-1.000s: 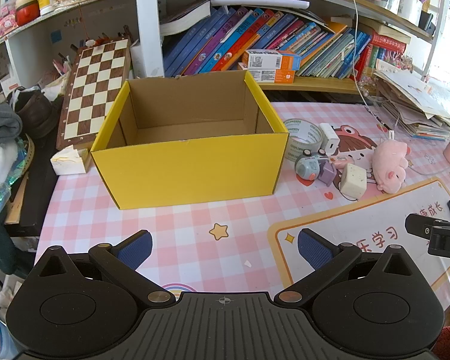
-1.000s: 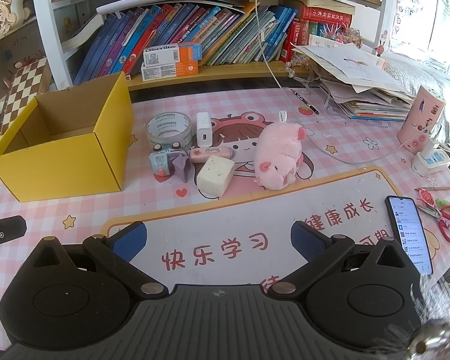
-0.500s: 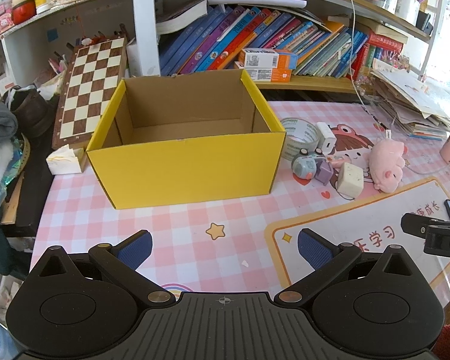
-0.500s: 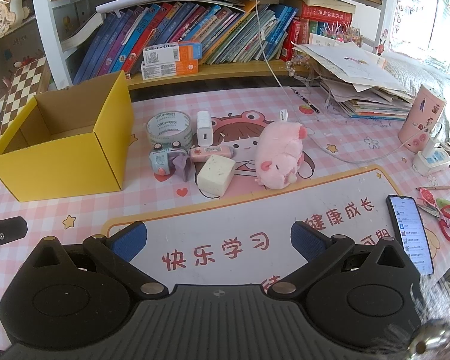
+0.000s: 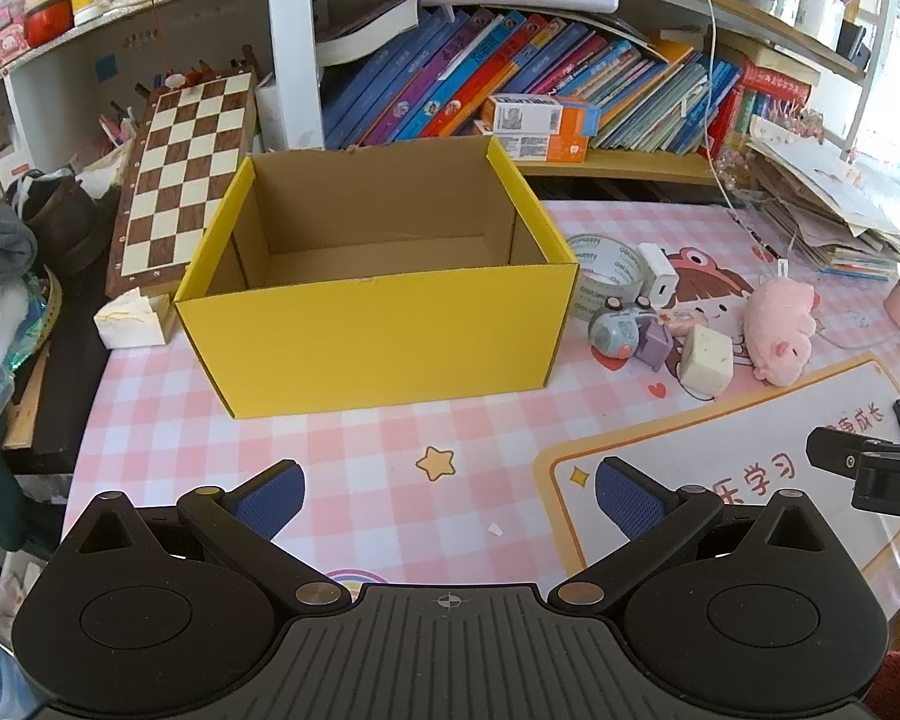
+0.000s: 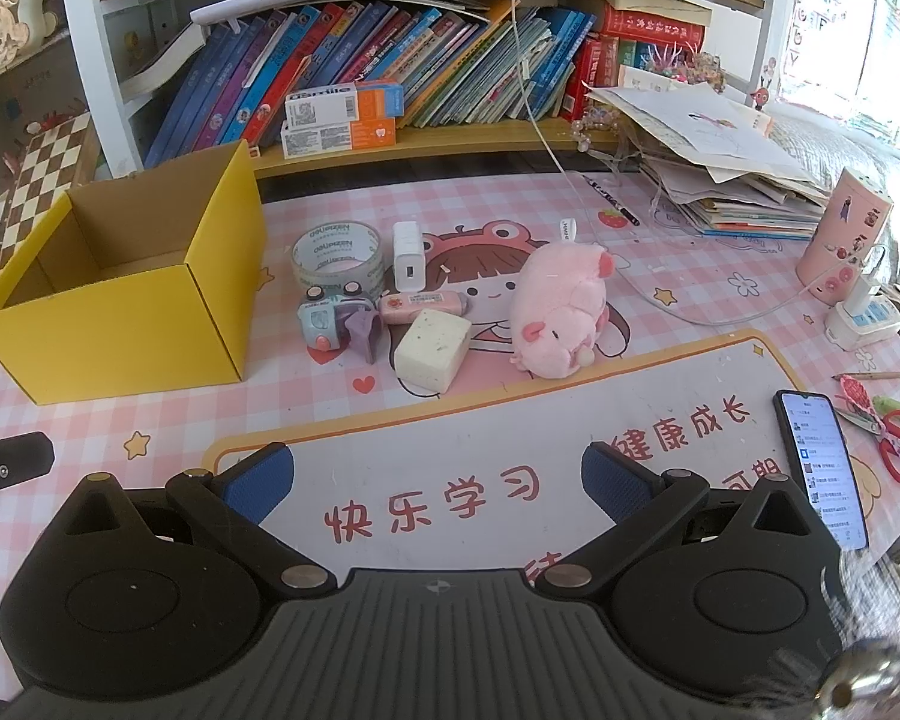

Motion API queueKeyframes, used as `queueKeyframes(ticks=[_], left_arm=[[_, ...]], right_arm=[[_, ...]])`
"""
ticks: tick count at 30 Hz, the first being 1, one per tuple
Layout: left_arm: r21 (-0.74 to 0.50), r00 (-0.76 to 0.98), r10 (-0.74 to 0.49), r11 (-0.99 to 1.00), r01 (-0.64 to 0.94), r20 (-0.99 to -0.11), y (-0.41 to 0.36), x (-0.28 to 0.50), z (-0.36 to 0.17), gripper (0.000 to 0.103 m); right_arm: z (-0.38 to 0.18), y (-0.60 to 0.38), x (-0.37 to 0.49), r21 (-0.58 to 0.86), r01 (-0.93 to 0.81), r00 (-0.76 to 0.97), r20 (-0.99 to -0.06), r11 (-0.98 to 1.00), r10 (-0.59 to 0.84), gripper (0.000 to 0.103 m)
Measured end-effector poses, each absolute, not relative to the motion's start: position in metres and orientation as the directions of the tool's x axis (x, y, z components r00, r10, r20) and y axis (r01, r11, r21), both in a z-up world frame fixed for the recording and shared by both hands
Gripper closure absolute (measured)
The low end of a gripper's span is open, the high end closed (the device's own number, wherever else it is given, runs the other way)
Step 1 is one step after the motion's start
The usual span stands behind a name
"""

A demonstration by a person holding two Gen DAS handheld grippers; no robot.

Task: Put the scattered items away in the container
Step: 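Move both tools toward the pink plush pig and white sponge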

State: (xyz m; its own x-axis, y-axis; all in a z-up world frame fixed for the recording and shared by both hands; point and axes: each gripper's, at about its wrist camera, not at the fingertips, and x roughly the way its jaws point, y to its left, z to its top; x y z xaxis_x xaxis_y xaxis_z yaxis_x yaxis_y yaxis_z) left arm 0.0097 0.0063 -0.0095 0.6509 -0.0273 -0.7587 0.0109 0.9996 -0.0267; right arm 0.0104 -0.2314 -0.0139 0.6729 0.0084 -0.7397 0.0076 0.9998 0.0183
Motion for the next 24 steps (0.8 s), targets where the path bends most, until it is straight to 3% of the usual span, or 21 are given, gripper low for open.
queueKeyframes(ticks=[24], left_arm=[[-0.051, 0.610, -0.053, 0.998, 0.022, -0.790, -0.006, 0.025, -0.022, 0.000]], right_arm=[[-0.028, -0.234, 0.035, 0.007, -0.049, 0.623, -0.781, 0.999, 0.036, 0.000]])
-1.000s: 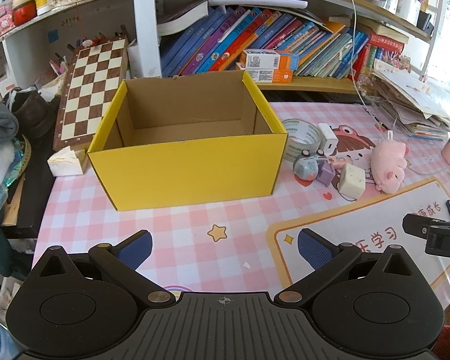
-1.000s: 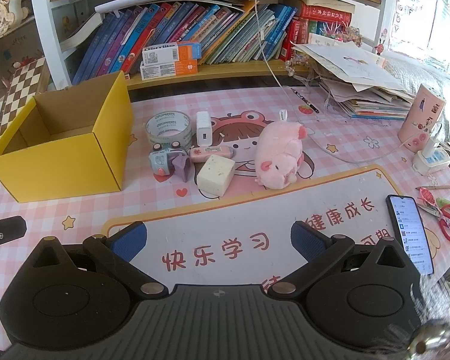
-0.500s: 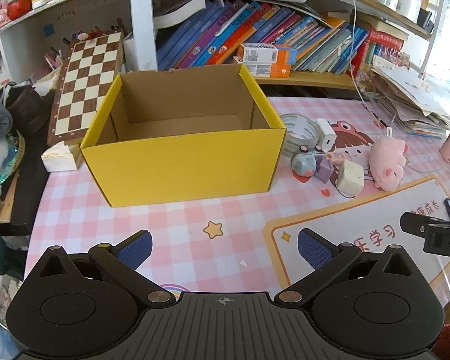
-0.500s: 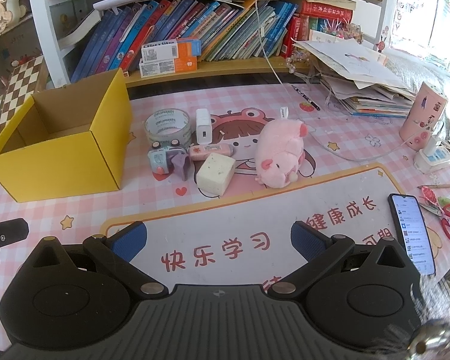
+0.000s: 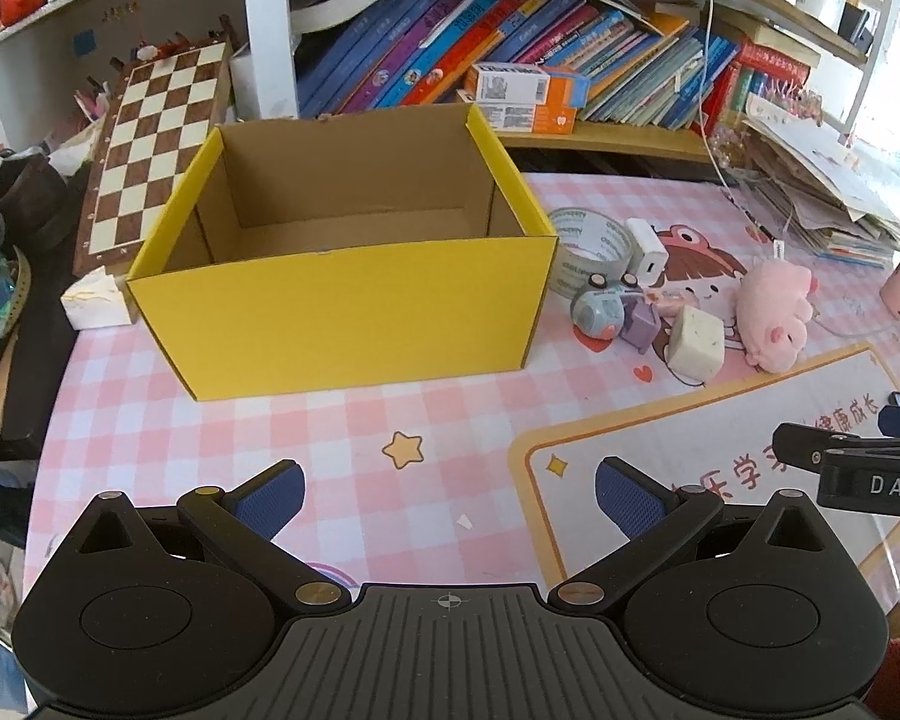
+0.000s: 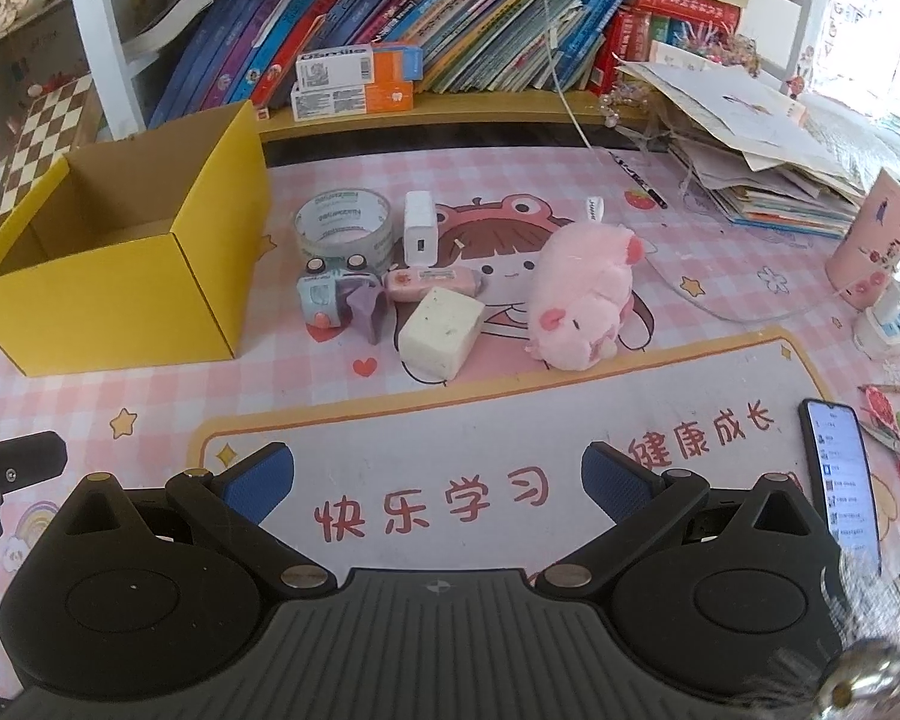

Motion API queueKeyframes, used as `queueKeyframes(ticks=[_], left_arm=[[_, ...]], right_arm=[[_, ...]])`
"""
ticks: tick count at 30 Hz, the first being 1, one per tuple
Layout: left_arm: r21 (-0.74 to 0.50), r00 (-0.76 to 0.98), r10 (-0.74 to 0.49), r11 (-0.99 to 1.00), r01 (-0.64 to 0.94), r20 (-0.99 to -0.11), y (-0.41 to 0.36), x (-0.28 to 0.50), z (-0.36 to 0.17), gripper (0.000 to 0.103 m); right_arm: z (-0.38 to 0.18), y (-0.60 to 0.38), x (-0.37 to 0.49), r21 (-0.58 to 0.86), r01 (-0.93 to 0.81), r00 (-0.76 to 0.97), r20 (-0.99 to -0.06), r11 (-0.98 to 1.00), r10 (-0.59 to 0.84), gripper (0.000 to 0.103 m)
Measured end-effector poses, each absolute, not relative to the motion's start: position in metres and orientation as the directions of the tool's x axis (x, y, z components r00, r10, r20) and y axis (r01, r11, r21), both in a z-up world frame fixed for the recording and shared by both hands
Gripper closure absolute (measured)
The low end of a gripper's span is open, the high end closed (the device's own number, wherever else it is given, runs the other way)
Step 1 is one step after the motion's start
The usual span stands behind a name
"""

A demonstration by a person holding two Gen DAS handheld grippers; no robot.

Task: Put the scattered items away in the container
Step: 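Move both tools toward the pink plush pig and white sponge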

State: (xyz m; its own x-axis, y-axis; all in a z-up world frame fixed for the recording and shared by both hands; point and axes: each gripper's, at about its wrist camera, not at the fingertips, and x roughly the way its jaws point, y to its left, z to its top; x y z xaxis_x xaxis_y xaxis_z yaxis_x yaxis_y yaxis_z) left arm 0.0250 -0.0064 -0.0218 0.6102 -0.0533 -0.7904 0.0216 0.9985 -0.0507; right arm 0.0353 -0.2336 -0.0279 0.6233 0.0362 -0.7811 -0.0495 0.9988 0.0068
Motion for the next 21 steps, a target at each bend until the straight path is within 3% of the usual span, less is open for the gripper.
queueKeyframes(ticks=[21], left_arm=[[-0.064, 0.627, -0.062, 0.998, 0.020, -0.777, -0.017, 0.020, -0.019, 0.000]], right_arm=[[-0.023, -0.248, 0.035, -0.018, -0.040, 0.636, -0.772, 0.999, 0.011, 0.000]])
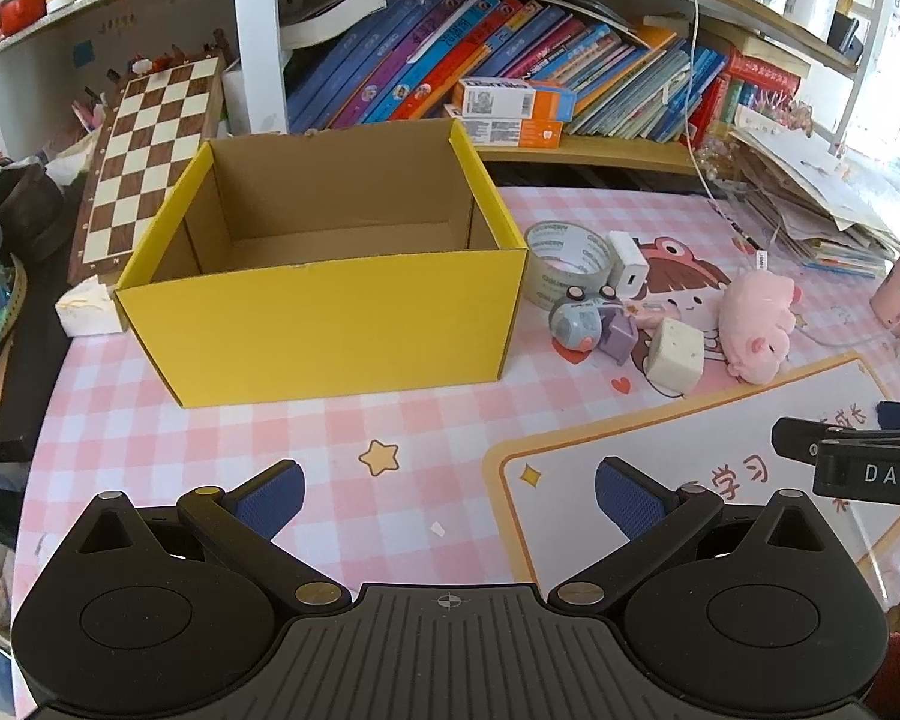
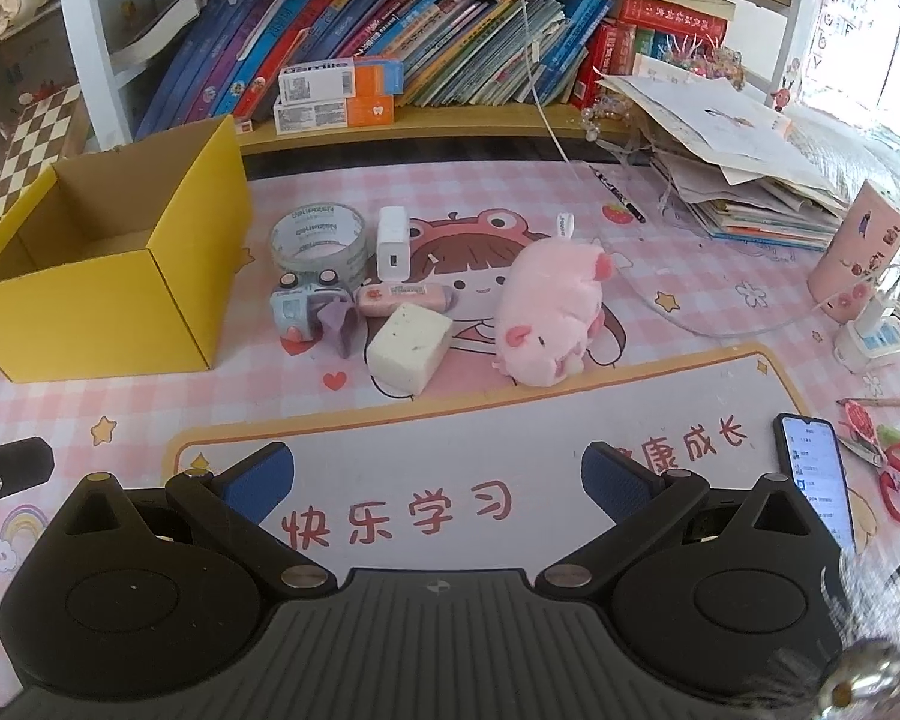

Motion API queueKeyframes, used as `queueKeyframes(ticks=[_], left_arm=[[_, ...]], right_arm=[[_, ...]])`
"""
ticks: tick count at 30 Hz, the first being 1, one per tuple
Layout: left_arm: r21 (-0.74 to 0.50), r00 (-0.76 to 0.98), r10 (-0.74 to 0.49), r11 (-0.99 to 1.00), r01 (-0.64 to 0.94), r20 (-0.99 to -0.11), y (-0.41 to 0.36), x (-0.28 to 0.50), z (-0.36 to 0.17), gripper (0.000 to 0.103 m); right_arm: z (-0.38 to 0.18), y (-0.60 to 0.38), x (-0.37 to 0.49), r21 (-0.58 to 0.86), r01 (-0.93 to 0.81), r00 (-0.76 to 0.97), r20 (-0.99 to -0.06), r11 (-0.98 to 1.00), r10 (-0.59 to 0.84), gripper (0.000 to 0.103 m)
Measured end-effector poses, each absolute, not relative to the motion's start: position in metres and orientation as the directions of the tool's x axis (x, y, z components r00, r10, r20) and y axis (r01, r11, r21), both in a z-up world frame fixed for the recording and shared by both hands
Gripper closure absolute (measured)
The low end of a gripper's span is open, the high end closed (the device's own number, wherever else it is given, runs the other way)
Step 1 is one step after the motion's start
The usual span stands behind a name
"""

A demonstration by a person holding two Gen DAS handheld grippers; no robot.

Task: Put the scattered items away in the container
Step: 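Move both tools toward the pink plush pig and white sponge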

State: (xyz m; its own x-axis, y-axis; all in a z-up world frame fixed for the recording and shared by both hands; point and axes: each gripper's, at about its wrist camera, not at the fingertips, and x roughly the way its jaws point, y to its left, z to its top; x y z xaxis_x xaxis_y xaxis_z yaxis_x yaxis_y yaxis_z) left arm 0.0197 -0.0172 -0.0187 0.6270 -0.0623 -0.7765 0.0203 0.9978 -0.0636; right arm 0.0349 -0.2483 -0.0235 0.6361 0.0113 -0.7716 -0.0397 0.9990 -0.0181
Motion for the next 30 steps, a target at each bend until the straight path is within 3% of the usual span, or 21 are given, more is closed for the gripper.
queueKeyframes(ticks=[20, 30], left_arm=[[-0.096, 0.613, -0.039, 0.993, -0.061, -0.789, -0.009, 0.019, -0.017, 0.000], [-0.114, 0.649, -0.079, 0.993, -0.012, -0.757, -0.020, 0.023, -0.011, 0.000]], right_arm=[[-0.024, -0.244, 0.032, -0.012, -0.106, 0.639, -0.767, 0.994, 0.059, 0.000], [-0.018, -0.257, 0.039, 0.044, -0.090, 0.680, -0.727, 0.995, 0.093, 0.000]])
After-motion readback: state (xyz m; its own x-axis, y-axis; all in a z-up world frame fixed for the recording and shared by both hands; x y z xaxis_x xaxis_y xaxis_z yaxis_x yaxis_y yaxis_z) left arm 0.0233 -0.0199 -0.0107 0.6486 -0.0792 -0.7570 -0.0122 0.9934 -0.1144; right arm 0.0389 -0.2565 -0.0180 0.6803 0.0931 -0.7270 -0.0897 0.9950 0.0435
